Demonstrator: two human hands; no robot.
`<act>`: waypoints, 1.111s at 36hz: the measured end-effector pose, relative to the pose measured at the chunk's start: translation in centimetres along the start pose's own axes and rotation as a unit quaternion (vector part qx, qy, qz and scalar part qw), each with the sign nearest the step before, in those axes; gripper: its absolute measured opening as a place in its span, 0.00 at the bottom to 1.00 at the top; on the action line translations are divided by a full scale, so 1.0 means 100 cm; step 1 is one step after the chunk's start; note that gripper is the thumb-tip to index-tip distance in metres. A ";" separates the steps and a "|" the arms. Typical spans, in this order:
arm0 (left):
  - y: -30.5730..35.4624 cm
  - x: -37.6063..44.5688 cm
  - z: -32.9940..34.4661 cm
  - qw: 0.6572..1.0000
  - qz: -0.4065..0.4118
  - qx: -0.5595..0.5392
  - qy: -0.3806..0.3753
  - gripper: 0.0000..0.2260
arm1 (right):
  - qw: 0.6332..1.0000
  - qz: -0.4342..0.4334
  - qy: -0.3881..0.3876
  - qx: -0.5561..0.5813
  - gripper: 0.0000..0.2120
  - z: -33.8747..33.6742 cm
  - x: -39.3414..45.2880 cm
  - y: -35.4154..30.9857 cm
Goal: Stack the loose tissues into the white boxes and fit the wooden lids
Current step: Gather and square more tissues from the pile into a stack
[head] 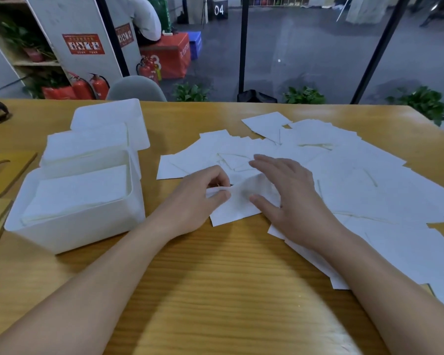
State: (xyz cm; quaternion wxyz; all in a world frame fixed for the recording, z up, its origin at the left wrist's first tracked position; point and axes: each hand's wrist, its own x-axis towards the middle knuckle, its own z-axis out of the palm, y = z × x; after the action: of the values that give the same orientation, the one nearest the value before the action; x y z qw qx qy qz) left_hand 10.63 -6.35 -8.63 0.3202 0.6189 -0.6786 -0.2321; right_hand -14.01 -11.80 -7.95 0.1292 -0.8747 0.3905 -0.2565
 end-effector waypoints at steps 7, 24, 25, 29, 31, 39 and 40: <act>0.007 -0.012 -0.031 0.994 0.022 -0.059 -0.085 0.10 | 0.992 0.023 0.023 0.124 0.10 0.002 0.002 0.001; -0.002 -0.014 -0.013 0.992 0.010 0.120 -0.026 0.06 | 0.994 -0.046 -0.037 -0.094 0.11 0.011 0.018 -0.005; -0.002 -0.013 -0.012 0.993 0.011 0.120 -0.020 0.06 | 0.990 -0.057 -0.046 -0.118 0.12 0.012 0.021 -0.006; -0.006 -0.011 -0.011 0.995 -0.013 0.093 -0.012 0.06 | 0.981 -0.090 -0.047 -0.167 0.13 0.015 0.020 -0.008; -0.007 -0.011 -0.010 0.997 -0.026 0.071 -0.010 0.06 | 0.977 -0.095 -0.048 -0.185 0.12 0.016 0.017 -0.007; -0.005 -0.011 -0.004 0.998 -0.033 0.050 0.022 0.05 | 0.986 -0.070 -0.056 -0.141 0.13 0.015 0.017 -0.003; -0.004 -0.010 -0.003 0.998 -0.031 0.045 0.038 0.05 | 0.988 -0.069 -0.056 -0.127 0.14 0.013 0.017 -0.003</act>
State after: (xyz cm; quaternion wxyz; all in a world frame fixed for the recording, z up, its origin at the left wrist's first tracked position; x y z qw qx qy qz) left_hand 11.18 -5.35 -8.89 0.3104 0.6618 -0.6561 -0.1877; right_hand -12.15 -12.82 -8.37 0.0211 -0.9220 0.3504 -0.1636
